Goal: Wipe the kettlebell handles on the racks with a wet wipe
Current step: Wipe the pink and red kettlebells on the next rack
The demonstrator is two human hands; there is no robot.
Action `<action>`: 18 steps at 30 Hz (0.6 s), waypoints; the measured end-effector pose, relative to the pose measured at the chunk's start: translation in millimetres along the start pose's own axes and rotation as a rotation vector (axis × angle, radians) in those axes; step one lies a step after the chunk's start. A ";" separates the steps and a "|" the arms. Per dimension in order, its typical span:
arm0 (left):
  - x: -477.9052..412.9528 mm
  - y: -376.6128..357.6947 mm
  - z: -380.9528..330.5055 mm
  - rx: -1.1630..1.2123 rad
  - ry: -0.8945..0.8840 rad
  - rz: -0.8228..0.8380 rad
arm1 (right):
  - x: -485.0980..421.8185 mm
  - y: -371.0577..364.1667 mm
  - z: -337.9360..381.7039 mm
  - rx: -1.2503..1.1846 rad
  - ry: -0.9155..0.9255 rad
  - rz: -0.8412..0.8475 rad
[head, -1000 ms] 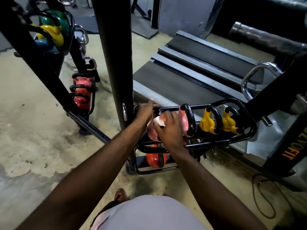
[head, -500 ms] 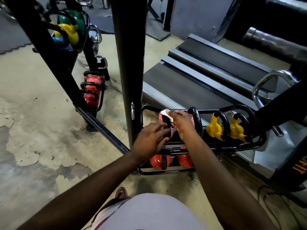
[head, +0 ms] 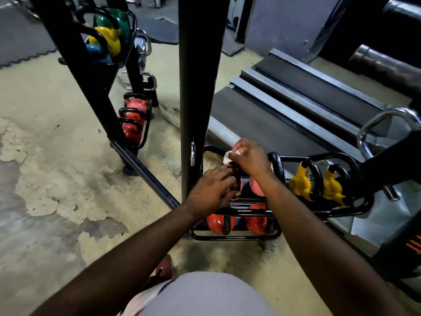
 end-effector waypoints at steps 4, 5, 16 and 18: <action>-4.5 3.2 2.6 -0.025 0.001 -0.021 | -14.7 -9.1 43.3 0.321 0.202 0.036; -5.0 3.0 2.2 -0.025 0.002 -0.025 | -21.6 -10.6 43.8 0.356 0.150 0.067; -1.6 1.2 10.0 0.045 0.016 -0.027 | -35.8 -26.0 -38.3 -0.322 -0.452 0.202; -0.4 1.3 9.5 0.043 0.007 -0.030 | -45.6 -22.2 -3.5 0.181 -0.253 0.213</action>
Point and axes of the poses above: each hand's wrist, its own x-axis away from the middle knuckle, its own y-axis out of the back of the hand, z = x × y, the point moved 10 cm from there along -x, towards the middle knuckle, and after that the axes turned 10 degrees about -y, right-handed, at the moved point
